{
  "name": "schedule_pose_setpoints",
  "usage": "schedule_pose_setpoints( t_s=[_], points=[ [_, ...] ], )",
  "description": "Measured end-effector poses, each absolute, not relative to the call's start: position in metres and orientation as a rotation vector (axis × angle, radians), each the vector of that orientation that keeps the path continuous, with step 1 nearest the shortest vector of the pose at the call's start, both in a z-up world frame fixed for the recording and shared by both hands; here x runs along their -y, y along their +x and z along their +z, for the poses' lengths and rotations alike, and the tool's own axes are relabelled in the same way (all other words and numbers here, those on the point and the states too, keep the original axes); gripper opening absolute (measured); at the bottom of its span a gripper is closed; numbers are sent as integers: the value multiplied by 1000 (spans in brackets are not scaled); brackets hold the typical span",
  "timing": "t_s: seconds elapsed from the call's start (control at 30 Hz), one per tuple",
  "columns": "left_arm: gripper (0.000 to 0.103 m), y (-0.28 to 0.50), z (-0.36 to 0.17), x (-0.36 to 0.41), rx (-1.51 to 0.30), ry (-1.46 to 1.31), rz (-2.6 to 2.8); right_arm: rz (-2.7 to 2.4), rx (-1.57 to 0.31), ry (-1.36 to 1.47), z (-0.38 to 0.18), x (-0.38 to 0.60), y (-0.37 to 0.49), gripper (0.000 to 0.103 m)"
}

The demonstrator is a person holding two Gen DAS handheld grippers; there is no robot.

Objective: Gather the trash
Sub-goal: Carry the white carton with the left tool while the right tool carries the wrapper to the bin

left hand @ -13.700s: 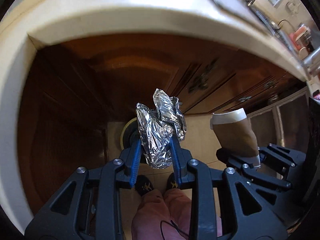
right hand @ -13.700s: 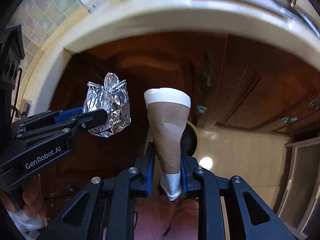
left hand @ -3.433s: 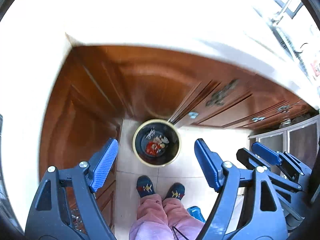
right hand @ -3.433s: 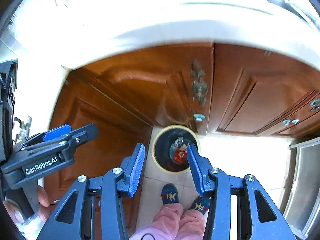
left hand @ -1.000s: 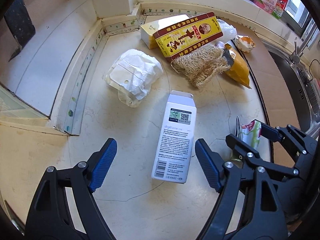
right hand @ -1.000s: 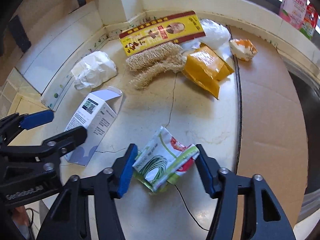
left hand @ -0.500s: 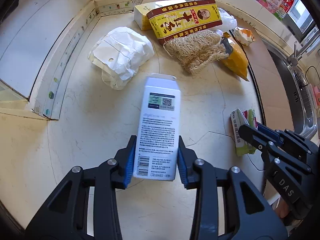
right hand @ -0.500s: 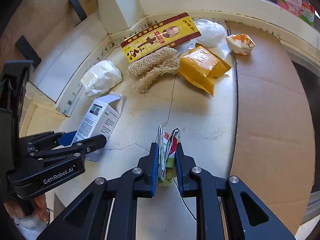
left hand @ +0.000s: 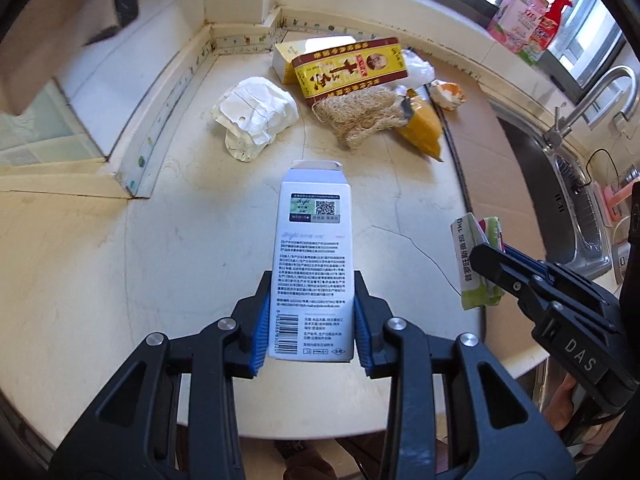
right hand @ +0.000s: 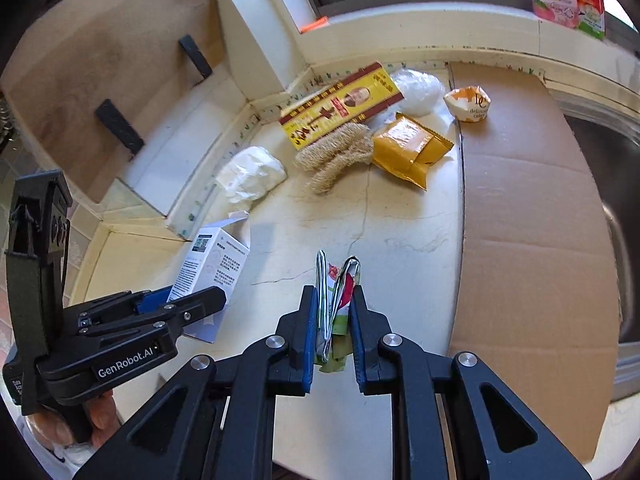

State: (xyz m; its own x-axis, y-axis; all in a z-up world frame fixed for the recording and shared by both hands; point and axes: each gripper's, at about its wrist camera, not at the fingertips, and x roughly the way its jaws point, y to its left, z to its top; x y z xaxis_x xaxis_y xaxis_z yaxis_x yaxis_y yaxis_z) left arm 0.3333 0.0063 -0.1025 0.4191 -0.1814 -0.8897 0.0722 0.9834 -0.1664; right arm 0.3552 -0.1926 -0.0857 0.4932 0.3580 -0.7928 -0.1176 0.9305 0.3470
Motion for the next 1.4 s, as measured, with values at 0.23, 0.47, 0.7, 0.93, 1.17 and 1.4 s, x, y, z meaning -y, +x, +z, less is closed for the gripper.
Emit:
schedule_pose_setpoints(
  t_s=[0.23, 0.47, 0.7, 0.93, 1.17, 1.4],
  points=[
    [31, 266, -64, -8, -1054, -80, -186, 312, -943, 264, -47, 178, 294, 14],
    [31, 199, -39, -15, -993, -55, -220, 309, -884, 246, -19, 157, 216, 14],
    [31, 139, -28, -19, -962, -17, -259, 271, -864, 250, -14, 147, 138, 14],
    [31, 100, -39, -14, -988, -23, -305, 232, -902, 244, -29, 144, 81, 15],
    [31, 83, -70, -7, -1054, -28, -303, 232, -969, 214, -60, 147, 56, 15],
    [31, 83, -128, 3, -1158, -66, -256, 240, -1061, 232, -113, 162, 58, 15]
  ],
)
